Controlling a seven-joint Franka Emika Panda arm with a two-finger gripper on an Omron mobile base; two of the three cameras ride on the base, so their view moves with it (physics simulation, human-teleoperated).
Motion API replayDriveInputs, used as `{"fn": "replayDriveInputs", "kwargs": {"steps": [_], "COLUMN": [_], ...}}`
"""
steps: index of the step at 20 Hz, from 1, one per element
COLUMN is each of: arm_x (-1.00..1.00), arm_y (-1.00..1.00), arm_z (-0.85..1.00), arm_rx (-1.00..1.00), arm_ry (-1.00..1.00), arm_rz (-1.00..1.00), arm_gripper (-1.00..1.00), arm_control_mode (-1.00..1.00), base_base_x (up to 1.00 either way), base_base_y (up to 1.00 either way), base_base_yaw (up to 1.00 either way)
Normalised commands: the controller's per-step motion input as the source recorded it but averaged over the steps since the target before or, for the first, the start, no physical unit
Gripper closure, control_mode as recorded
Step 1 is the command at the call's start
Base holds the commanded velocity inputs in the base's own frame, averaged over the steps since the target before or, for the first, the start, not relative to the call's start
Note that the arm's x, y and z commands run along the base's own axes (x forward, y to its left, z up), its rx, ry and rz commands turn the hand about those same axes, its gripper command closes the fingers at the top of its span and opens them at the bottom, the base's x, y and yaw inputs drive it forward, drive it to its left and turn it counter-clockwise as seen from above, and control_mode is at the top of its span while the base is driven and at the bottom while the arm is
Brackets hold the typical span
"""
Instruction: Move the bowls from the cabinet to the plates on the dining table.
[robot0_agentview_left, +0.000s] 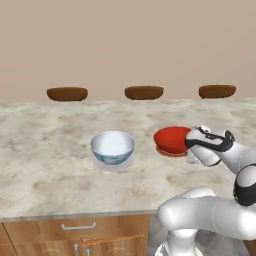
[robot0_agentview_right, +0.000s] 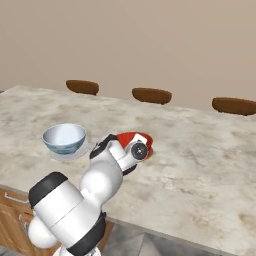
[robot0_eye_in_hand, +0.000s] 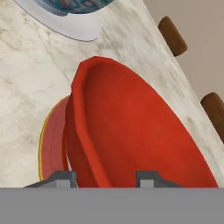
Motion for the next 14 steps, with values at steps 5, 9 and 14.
{"fn": "replayDriveInputs", "kwargs": {"steps": [5,9,14], "arm_x": [0.0,0.0,-0.34], "arm_y": [0.0,0.0,-0.09], "arm_z": [0.0,0.08,0.18], "arm_rx": [0.0,0.0,0.0], "arm_ry": [0.0,0.03,0.03], "arm_rz": [0.0,-0.01,-0.05], "arm_gripper": [-1.0,-1.0,-1.0], "arm_control_mode": [-1.0,-1.0,-1.0], "base_base_x": [0.0,0.0,0.0], "base_base_y": [0.0,0.0,0.0], "base_base_yaw": [0.0,0.0,0.0]}}
